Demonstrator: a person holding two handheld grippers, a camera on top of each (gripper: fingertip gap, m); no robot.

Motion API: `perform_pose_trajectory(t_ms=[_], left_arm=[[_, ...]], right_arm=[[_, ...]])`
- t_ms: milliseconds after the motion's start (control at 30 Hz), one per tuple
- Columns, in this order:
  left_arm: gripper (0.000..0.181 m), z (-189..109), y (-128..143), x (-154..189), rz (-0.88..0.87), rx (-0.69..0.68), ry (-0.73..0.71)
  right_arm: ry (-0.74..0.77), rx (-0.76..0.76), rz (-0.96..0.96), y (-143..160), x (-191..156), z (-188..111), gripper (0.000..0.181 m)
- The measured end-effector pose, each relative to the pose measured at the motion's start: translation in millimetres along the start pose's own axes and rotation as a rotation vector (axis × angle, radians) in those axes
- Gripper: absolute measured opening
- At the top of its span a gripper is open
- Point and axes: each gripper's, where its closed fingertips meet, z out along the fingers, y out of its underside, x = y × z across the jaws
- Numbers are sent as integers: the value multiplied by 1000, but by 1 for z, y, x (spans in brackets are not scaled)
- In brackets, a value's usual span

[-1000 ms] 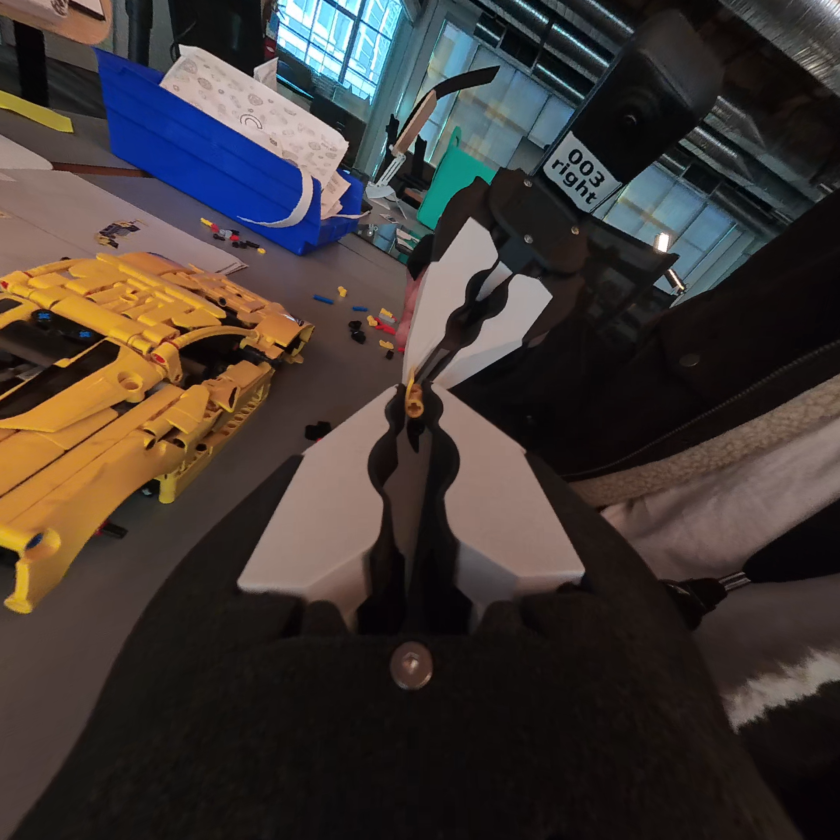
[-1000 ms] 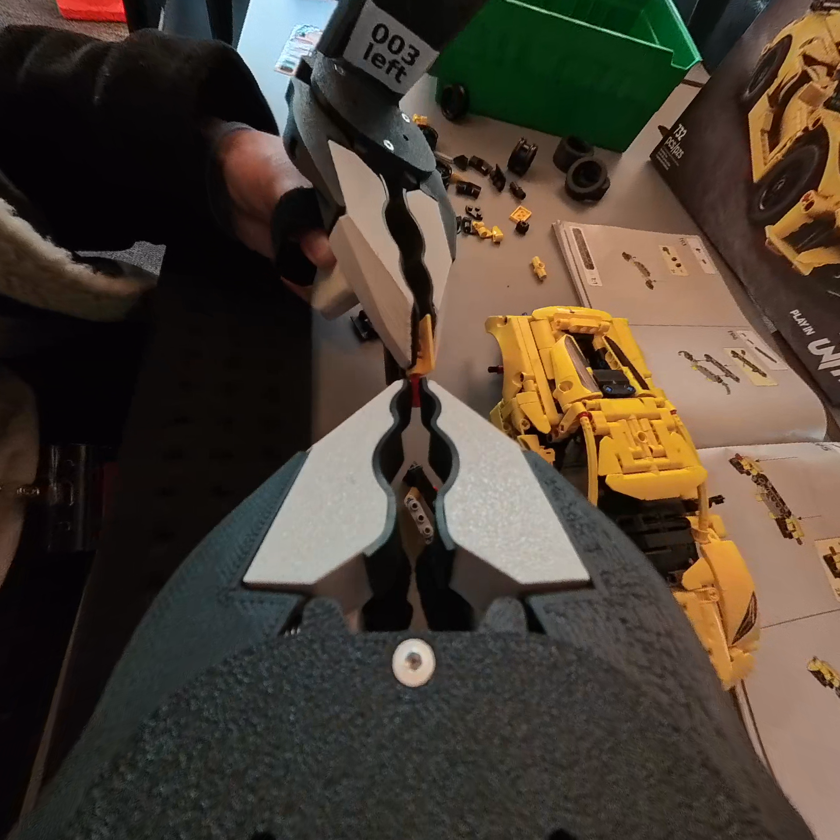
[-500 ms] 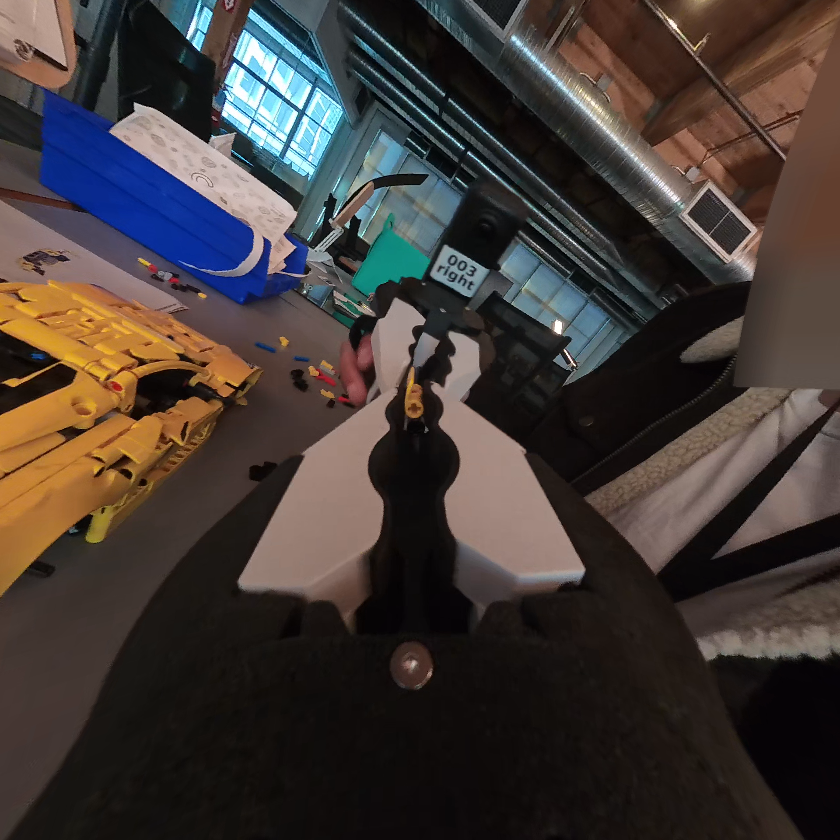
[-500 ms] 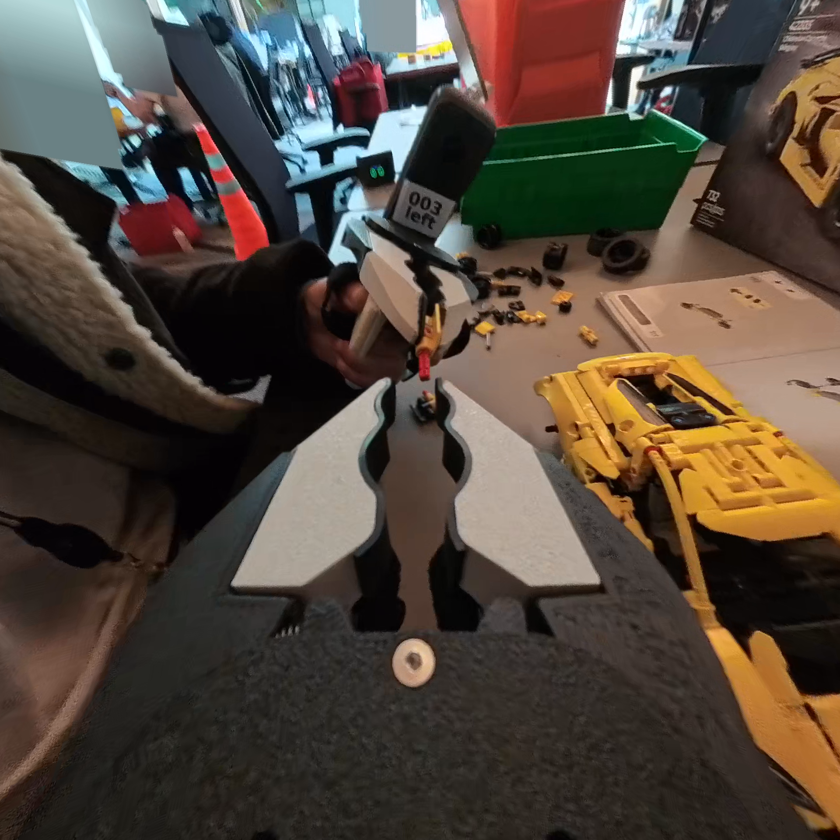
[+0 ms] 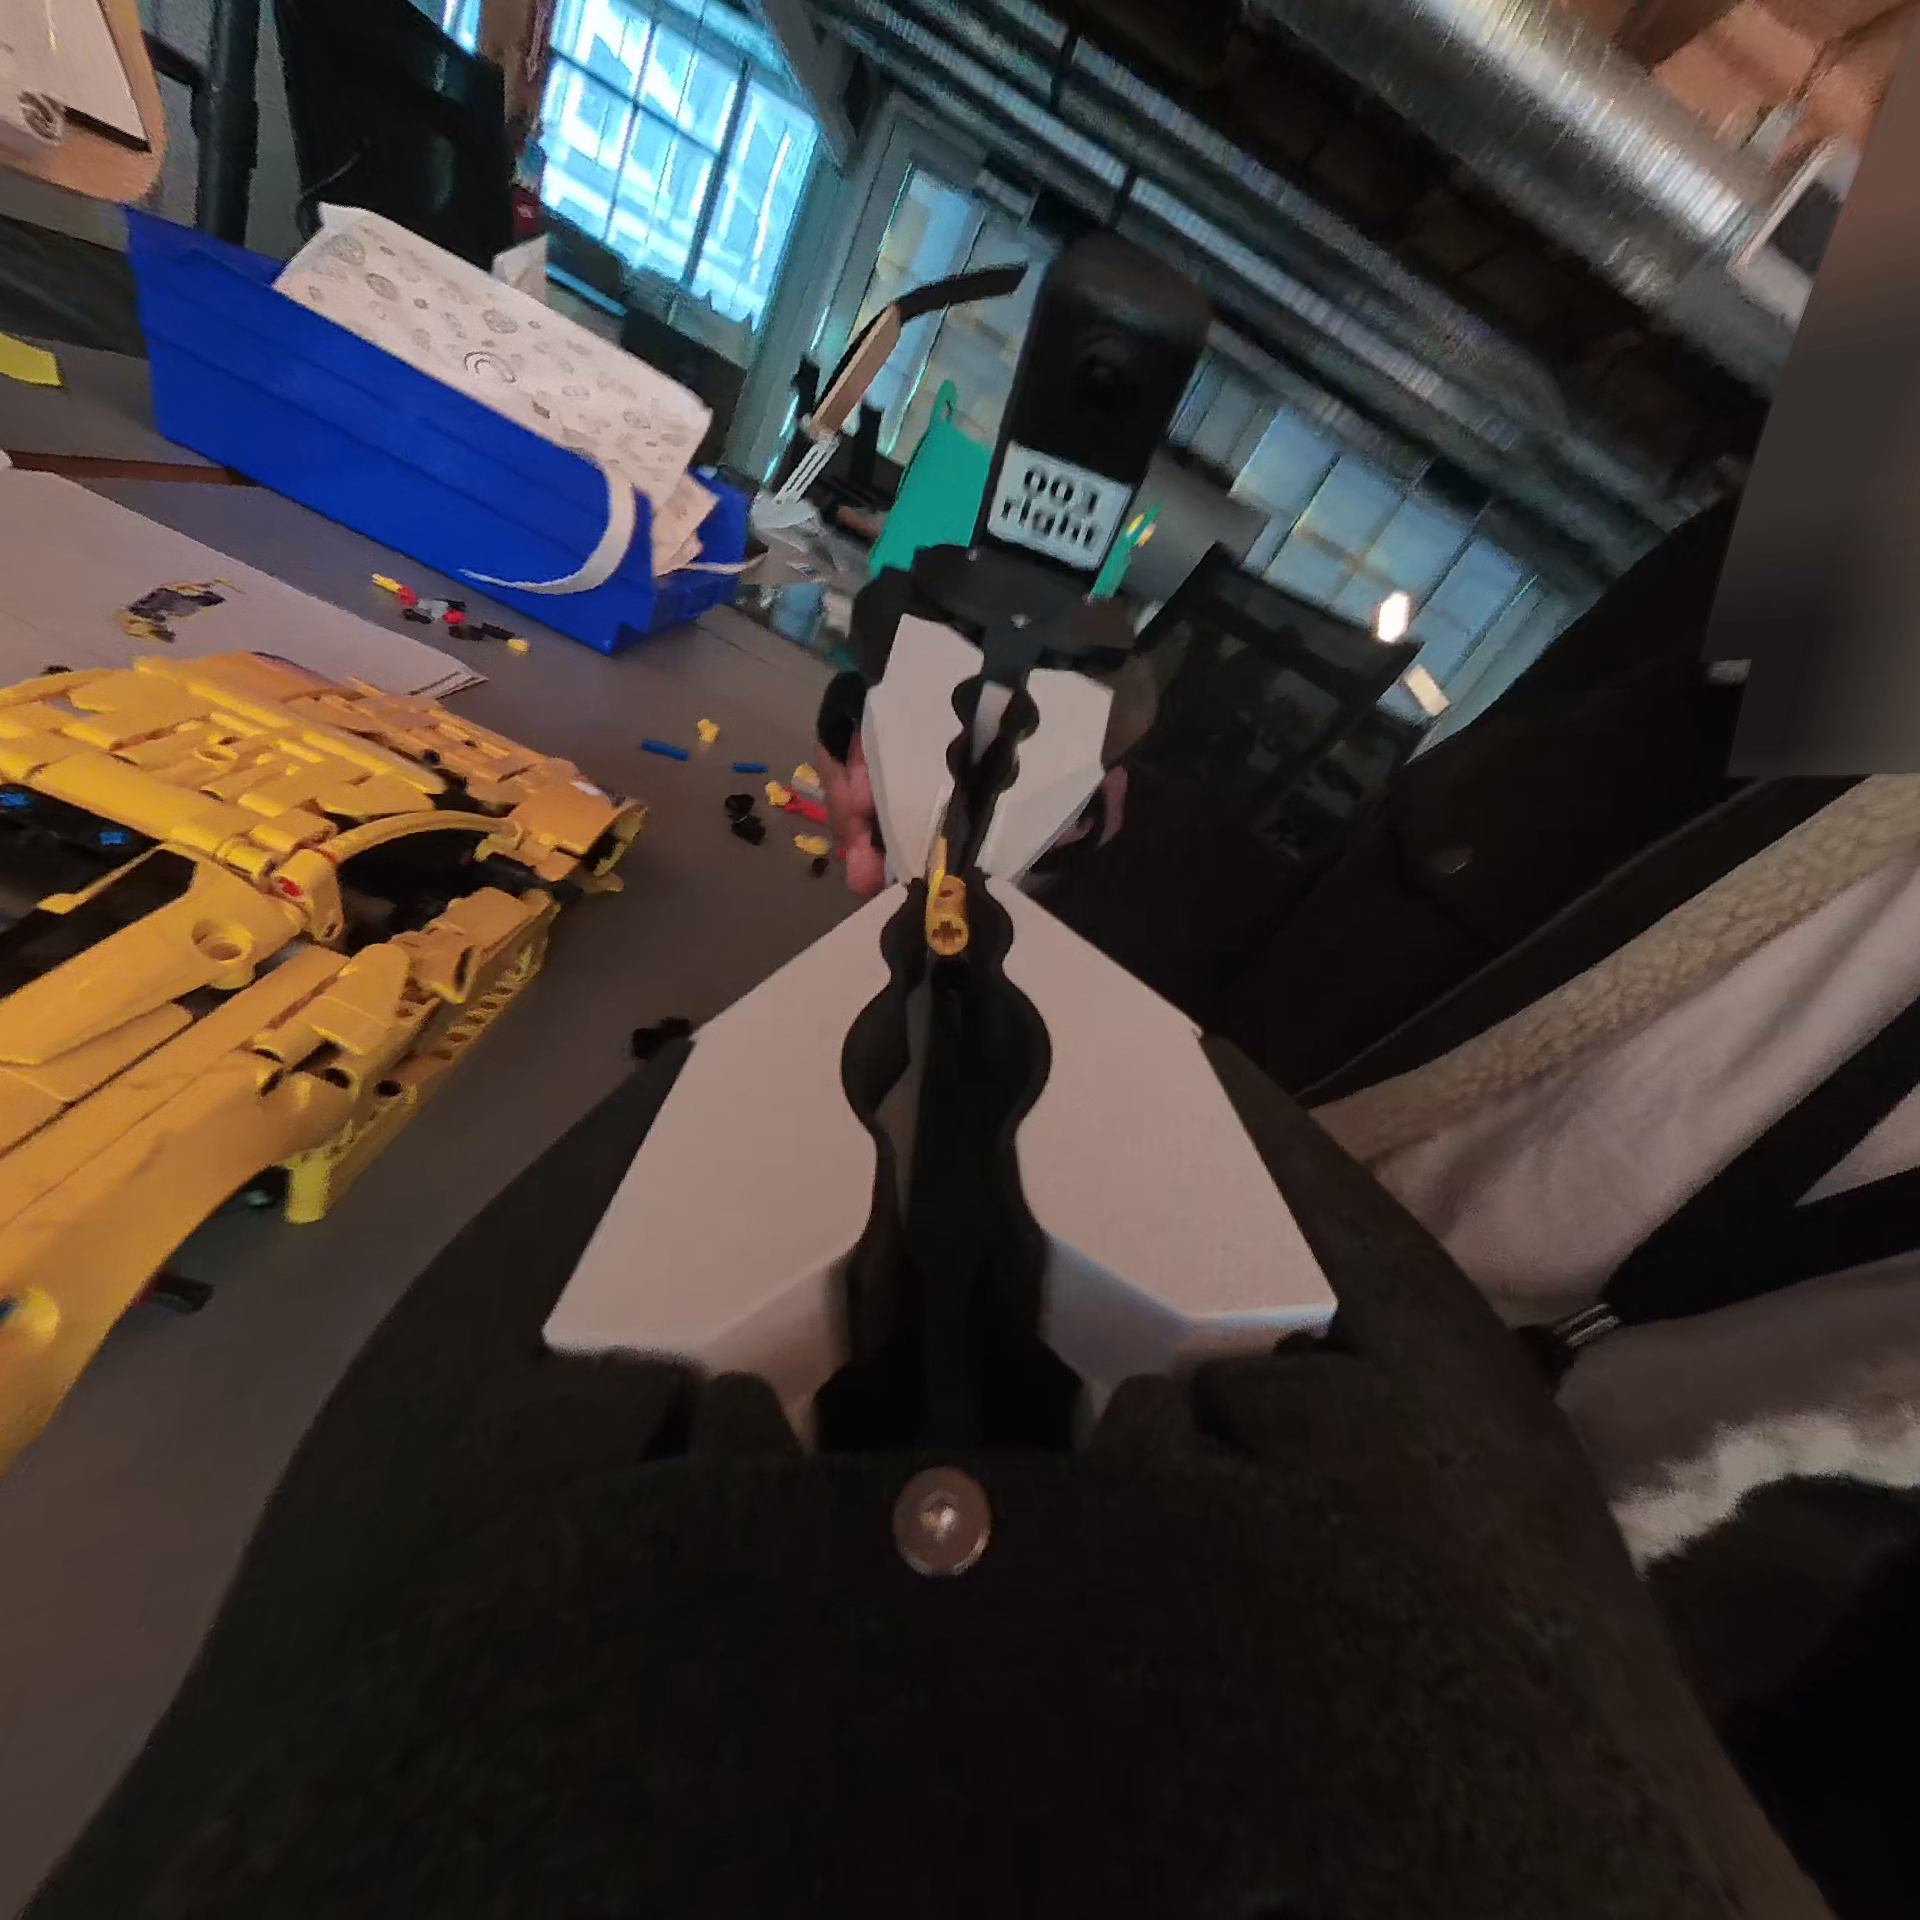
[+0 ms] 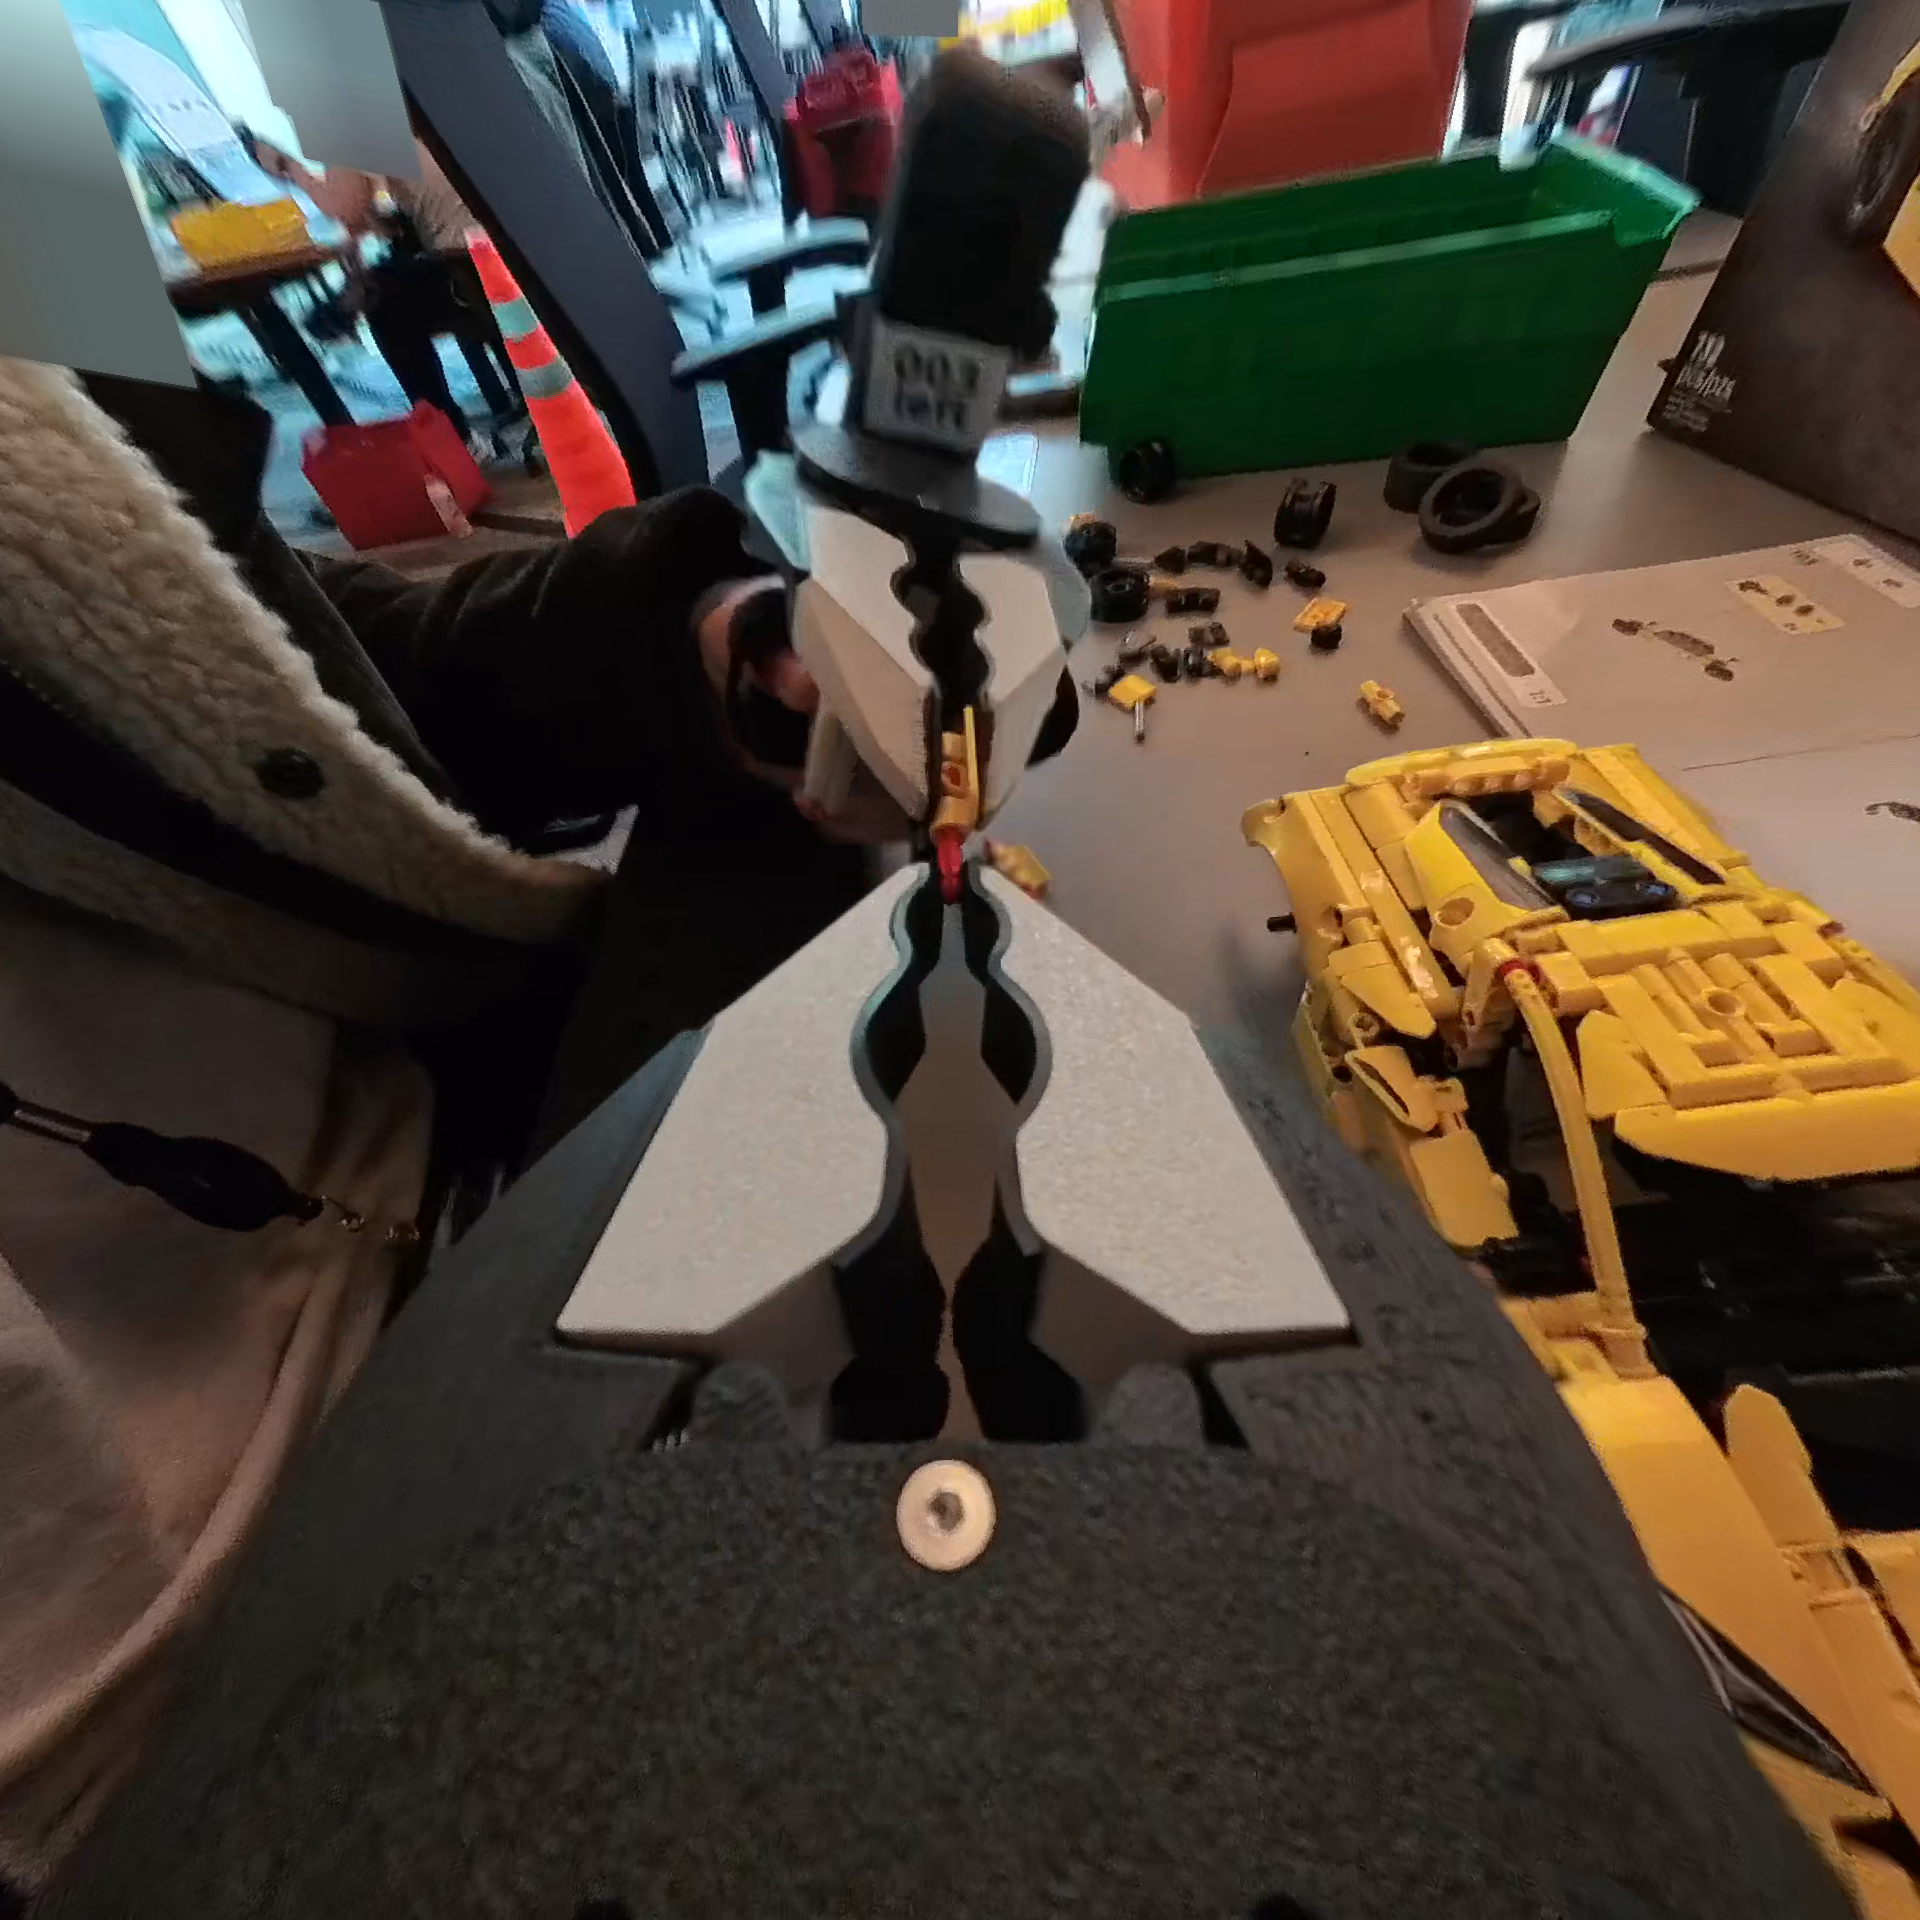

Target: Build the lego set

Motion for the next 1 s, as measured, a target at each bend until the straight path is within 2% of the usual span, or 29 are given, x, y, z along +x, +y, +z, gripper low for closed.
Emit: perform_pose_trajectory(t_ms=[100, 367, 400, 500, 733, 1000], left_arm=[[7, 5, 15, -3, 68, -97, -43], [7, 10, 20, -6, 116, -125, -76], [7, 9, 19, -6, 110, -118, -75], [7, 9, 1, 4, 55, -7, -7], [7, 7, -2, -2, 41, 12, -43], [7, -8, -19, -8, -114, 127, 1]], right_arm=[[-1, -103, -22, 18, -1, 0, 3], [-5, -102, -2, 22, 2, -3, 2], [-1, -106, -4, 23, 2, -2, 2], [-47, 41, 56, 2, -5, -3, 2], [8, 51, 41, -1, 3, -1, 3], [77, 158, 51, -14, 9, -2, 8]])
